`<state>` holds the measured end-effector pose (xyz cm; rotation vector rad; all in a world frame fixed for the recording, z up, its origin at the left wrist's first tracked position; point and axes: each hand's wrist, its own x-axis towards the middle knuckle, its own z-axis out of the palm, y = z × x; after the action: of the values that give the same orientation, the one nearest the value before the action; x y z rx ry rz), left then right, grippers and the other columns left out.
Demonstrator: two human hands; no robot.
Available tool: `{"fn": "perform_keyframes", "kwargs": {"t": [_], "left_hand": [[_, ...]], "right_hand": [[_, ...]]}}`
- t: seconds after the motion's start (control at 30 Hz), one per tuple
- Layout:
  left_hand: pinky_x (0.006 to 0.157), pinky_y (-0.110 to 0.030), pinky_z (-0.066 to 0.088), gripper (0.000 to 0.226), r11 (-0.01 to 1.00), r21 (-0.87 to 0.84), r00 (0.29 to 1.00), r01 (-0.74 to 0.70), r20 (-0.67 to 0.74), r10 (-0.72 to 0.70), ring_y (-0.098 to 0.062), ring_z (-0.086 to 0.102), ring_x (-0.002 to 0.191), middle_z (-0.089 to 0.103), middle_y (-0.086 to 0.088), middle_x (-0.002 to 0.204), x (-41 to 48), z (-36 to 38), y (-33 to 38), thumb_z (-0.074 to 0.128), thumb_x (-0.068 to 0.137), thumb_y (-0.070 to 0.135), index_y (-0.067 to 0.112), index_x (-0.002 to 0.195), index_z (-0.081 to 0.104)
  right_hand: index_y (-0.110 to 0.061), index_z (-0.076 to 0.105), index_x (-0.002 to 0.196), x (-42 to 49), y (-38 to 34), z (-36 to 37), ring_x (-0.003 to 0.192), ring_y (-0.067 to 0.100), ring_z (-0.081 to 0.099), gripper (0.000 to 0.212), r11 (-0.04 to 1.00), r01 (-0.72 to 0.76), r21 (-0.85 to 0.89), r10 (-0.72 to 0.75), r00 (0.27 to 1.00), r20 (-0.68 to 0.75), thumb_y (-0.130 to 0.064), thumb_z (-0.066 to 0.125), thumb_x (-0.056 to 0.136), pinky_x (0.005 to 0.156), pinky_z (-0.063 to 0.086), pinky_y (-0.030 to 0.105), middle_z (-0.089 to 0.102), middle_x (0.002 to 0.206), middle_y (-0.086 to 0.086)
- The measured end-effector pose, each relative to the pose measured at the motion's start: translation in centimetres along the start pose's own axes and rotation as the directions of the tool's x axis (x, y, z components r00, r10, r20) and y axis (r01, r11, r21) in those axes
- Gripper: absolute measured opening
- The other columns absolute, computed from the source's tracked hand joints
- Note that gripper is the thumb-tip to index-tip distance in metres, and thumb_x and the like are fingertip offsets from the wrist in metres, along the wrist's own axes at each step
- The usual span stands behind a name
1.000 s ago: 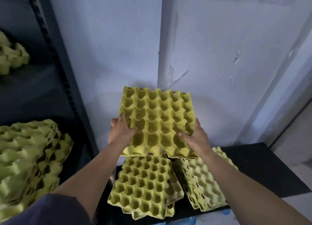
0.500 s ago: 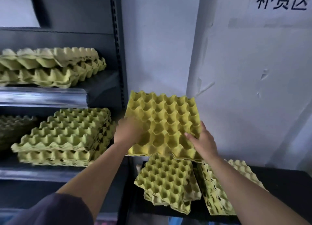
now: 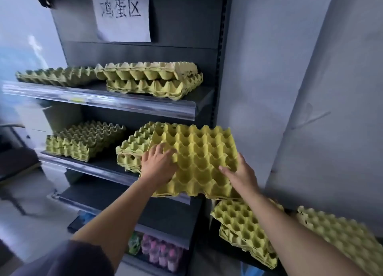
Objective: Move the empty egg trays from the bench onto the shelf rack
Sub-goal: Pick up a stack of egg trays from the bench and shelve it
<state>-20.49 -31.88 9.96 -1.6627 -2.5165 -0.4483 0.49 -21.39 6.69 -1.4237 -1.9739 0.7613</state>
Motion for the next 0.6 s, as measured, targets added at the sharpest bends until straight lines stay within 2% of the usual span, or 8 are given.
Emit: {"fn": "perform_keyframes", "kwargs": {"t": [0.07,0.17,0.27,0.33,0.47,0.53,0.6], "left_hand": [[0.112,-0.045,0.013,0.046,0.993,0.014,0.992,-0.118,0.053,0.118,-0.021,0.018,0.140,0.026,0.002,0.150,-0.2,-0.7,-3.1,0.042,0.093,0.049,0.037,0.137,0.038],[0.113,-0.047,0.013,0.053,0.983,0.027,0.974,-0.181,0.141,0.176,-0.019,0.024,0.138,0.031,0.007,0.148,-0.4,-1.8,-8.9,0.040,0.091,0.057,0.034,0.139,0.035],[0.113,-0.049,0.012,0.073,0.978,0.092,0.973,-0.190,0.154,0.174,-0.020,0.021,0.139,0.029,0.007,0.149,-0.7,-3.0,-16.1,0.046,0.083,0.065,0.037,0.144,0.019],[0.111,-0.049,0.015,0.084,0.952,0.192,0.966,-0.240,0.145,0.215,-0.024,0.020,0.139,0.031,0.006,0.148,-0.9,-3.5,-20.5,0.052,0.077,0.067,0.039,0.145,0.012],[0.108,-0.048,0.021,0.091,0.898,0.348,0.963,-0.270,0.083,0.258,-0.026,0.021,0.139,0.030,0.006,0.148,-0.4,-4.4,-29.6,0.057,0.076,0.063,0.042,0.141,-0.003],[0.108,-0.050,0.023,0.092,0.893,0.353,0.959,-0.280,0.073,0.273,-0.029,0.023,0.138,0.031,0.005,0.148,-0.1,-4.9,-32.7,0.060,0.075,0.061,0.045,0.138,-0.005],[0.103,-0.055,0.030,0.098,0.872,0.389,0.955,-0.297,0.093,0.283,-0.034,0.034,0.132,0.040,0.002,0.144,0.4,-5.4,-35.4,0.067,0.067,0.061,0.045,0.140,0.004]], "right_hand": [[-0.020,0.016,0.151,0.1,-2.7,3.0,0.130,0.029,0.043,0.088,1.000,0.013,-0.022,-0.013,1.000,0.005,-0.054,0.061,0.084,0.099,0.040,0.040,0.041,0.145,0.009],[-0.020,0.015,0.151,0.1,-7.5,7.9,0.129,0.029,0.043,0.087,0.999,0.033,-0.009,-0.033,0.999,0.011,-0.054,0.060,0.084,0.096,0.041,0.038,0.039,0.146,0.009],[-0.020,0.012,0.152,0.2,-13.2,13.3,0.129,0.026,0.044,0.089,0.997,0.076,0.003,-0.076,0.996,0.036,-0.053,0.060,0.085,0.092,0.044,0.034,0.036,0.150,0.007],[-0.023,0.012,0.152,0.1,-16.3,16.3,0.122,0.027,0.051,0.089,0.997,0.079,0.020,-0.080,0.996,0.050,-0.055,0.060,0.084,0.084,0.047,0.033,0.040,0.146,0.008],[-0.025,0.013,0.151,-0.3,-22.2,23.4,0.117,0.023,0.054,0.089,0.995,0.076,0.065,-0.082,0.992,0.091,-0.056,0.061,0.083,0.074,0.049,0.029,0.040,0.146,0.005],[-0.025,0.013,0.151,-0.1,-24.4,26.0,0.120,0.024,0.052,0.088,0.994,0.086,0.060,-0.091,0.991,0.096,-0.055,0.061,0.083,0.079,0.050,0.032,0.040,0.147,0.004],[-0.026,0.015,0.150,0.6,-26.3,28.5,0.123,0.025,0.050,0.087,0.994,0.073,0.080,-0.082,0.990,0.116,-0.054,0.062,0.083,0.088,0.050,0.038,0.039,0.148,0.004]]}}
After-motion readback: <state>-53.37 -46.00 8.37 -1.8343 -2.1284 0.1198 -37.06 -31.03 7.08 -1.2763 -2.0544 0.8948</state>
